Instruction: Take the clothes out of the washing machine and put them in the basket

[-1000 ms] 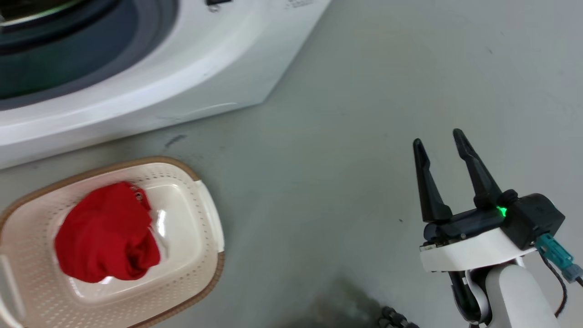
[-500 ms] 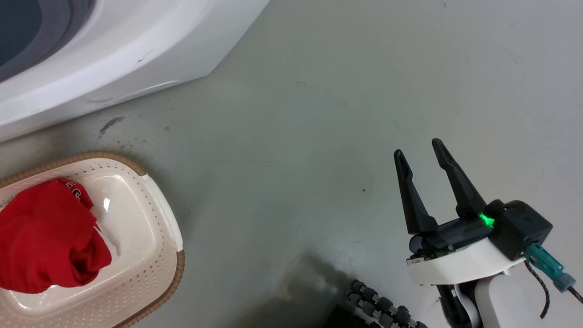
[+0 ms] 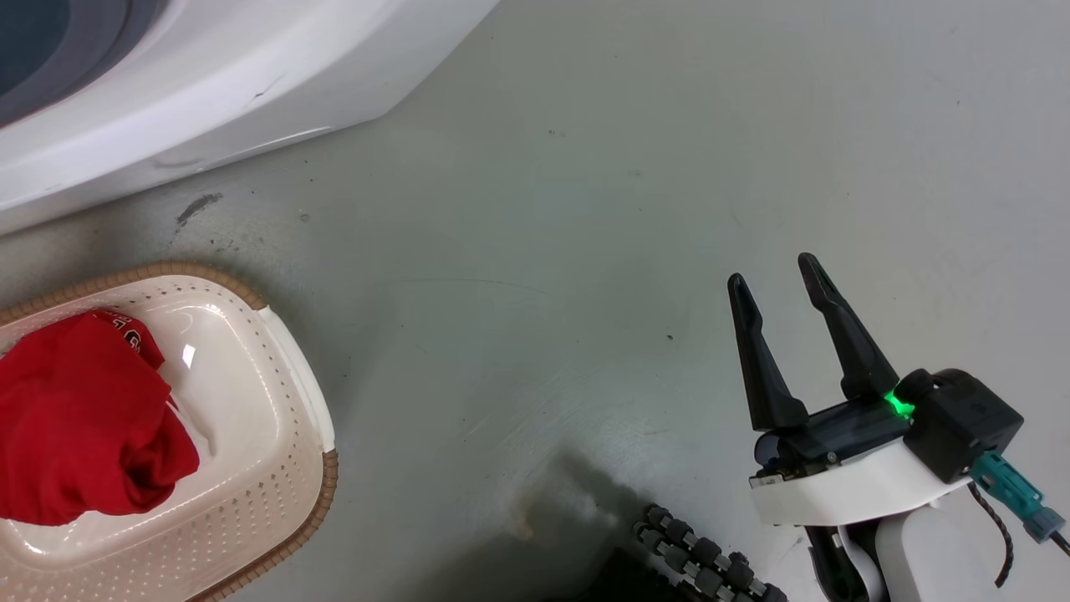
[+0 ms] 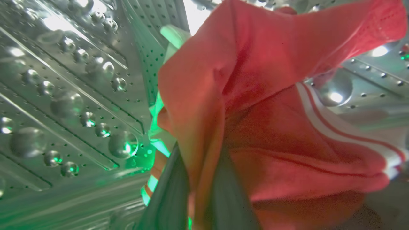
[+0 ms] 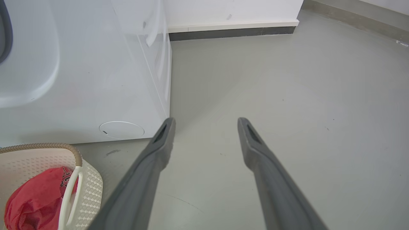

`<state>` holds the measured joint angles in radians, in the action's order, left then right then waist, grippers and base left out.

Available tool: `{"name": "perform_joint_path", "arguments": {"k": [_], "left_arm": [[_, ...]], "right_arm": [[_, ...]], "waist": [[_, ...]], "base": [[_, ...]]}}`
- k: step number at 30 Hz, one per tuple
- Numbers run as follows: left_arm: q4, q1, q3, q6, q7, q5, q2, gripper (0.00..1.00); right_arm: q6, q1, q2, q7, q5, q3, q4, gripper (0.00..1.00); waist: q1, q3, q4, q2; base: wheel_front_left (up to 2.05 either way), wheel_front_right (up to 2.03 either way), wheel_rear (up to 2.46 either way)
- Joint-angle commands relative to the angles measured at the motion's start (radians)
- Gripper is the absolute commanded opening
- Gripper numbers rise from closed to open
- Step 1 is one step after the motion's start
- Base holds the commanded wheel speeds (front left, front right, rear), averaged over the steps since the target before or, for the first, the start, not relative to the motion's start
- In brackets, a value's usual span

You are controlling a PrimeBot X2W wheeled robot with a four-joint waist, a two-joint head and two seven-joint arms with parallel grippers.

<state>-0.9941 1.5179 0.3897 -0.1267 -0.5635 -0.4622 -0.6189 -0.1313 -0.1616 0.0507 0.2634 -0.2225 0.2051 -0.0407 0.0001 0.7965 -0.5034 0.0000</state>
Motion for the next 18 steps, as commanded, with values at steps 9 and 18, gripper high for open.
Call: {"name": "perform_joint_path", "arguments": {"k": [9,18], "left_arm": [[0.02,0.003,0.045,-0.003,0.129,-0.03,-0.032,0.0],[0.052,-0.106,0.103,-0.003,0.307,-0.094,-0.006,0.0]], "right_arm": [[0.001,-0.045,-0.001,0.002,0.002,0.01,0.019,1.0],[0.001,-0.067,0.0,0.002,0.023,-0.052,0.039,1.0]], "waist": [[-0.0001,-0.022,0.001,0.0],[-0.0001,-0.107,0.073,0.0]], "base": [[0.0,0.0,0.0],[0.0,0.0,0.0]]}}
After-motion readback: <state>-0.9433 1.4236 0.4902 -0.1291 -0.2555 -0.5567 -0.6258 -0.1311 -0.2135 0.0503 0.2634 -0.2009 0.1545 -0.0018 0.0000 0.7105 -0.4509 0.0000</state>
